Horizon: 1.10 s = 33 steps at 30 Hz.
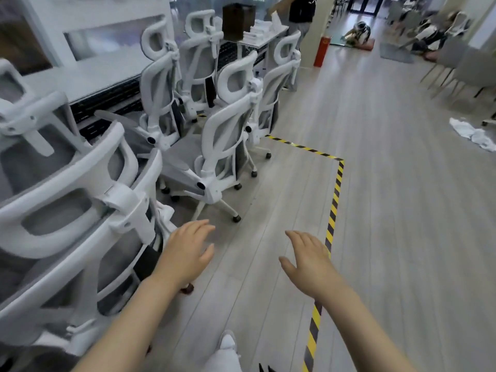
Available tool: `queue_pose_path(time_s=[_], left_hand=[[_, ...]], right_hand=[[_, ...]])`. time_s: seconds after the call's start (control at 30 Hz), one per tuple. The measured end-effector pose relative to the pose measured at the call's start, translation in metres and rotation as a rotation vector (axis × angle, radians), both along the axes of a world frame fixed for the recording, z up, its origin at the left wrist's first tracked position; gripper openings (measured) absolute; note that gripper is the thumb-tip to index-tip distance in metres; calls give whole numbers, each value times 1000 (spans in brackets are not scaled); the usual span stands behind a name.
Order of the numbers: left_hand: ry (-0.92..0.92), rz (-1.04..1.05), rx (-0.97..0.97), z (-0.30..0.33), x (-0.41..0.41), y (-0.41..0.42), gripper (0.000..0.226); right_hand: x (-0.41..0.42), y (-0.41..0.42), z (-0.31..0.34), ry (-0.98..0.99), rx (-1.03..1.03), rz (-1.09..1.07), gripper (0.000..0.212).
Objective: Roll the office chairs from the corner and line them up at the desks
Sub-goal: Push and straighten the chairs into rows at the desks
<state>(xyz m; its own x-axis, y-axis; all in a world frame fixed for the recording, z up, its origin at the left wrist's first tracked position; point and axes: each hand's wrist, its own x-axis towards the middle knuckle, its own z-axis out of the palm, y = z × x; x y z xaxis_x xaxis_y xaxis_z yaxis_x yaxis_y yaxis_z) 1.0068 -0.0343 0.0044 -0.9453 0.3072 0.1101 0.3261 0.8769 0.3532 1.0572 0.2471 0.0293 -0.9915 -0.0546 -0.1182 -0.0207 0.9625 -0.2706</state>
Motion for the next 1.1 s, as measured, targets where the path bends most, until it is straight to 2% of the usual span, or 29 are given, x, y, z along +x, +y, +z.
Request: queue_pose_path(time_s=[0.13,0.37,0.53,0.63,0.73,0.87,0.97,1.1], left_hand=[[11,11,-15,20,-92,4,45],[-3,129,-53,28,-202,-5,53],[35,305,-35,32,-285,-17,57],[-14,409,-37,34,-326,-17,60],[-47,535,-41,39,-356,-18,58],[-5,689,-57,60,-383,-37,49],[-3,723,-96,81,-392,-57,45],[-123,706,-196,100,-394,-82,45]], right_hand=[[-103,-6,14,11,-15,68,62],[-267,-35,19,1,-56,225,62],[-386,-67,20,54,-88,455,60],[-447,-94,19,41,-78,655,62],[-498,-119,22,1,-73,825,60],[-558,-157,27,28,-91,976,61],[-586,-189,33,23,-124,1044,62],[-612,-241,39,62,-167,1148,61]])
